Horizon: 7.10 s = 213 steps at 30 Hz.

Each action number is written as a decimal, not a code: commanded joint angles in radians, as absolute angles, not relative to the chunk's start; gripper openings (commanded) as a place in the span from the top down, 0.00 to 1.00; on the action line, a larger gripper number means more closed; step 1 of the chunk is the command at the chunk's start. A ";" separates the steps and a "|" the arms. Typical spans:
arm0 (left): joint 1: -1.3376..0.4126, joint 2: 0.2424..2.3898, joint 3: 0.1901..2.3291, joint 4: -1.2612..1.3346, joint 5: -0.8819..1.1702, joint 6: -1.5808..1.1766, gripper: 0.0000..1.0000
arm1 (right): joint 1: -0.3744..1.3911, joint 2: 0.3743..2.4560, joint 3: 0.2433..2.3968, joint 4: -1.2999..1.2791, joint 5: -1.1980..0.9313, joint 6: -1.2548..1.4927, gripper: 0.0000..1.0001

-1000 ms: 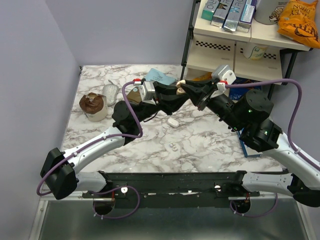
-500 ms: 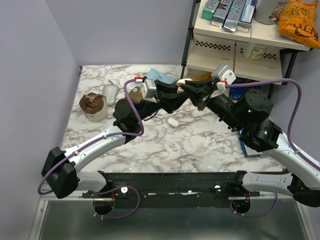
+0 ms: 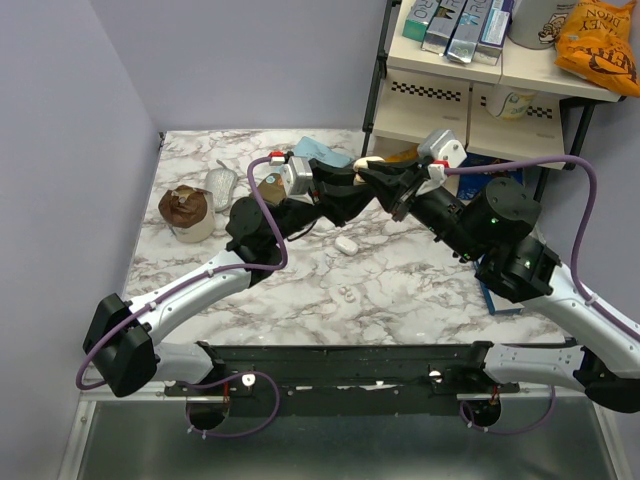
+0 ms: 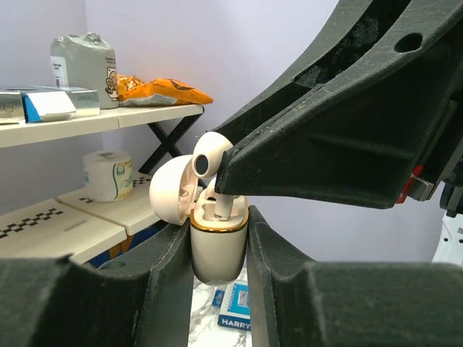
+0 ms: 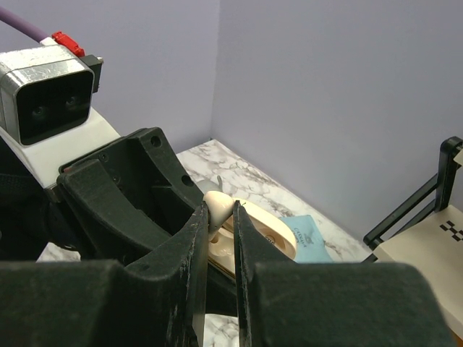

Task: Insert the wireless bluetooth earbuds into the charging case
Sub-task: Place the earbud in the charging case, then adjust the earbud with the charging case, then close the charging case.

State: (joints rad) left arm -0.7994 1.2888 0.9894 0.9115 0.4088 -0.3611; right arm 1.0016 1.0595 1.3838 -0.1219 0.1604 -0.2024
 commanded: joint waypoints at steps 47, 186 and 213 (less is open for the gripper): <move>-0.790 1.239 0.933 0.896 0.399 -0.307 1.00 | 1.008 1.041 1.572 -0.348 0.287 -0.121 0.45; -0.788 1.072 0.781 0.900 0.533 -0.212 1.00 | 1.008 1.173 1.692 -0.557 0.502 -0.008 0.52; -0.788 1.092 0.841 0.894 0.577 -0.163 1.00 | 1.002 1.236 1.752 -0.730 0.155 -0.018 0.63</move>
State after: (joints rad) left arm -0.7910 1.0794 0.7967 0.8581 0.6037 -0.1799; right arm 1.0019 1.2568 1.7672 -0.6861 0.2047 -0.0082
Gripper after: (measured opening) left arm 0.369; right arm 0.367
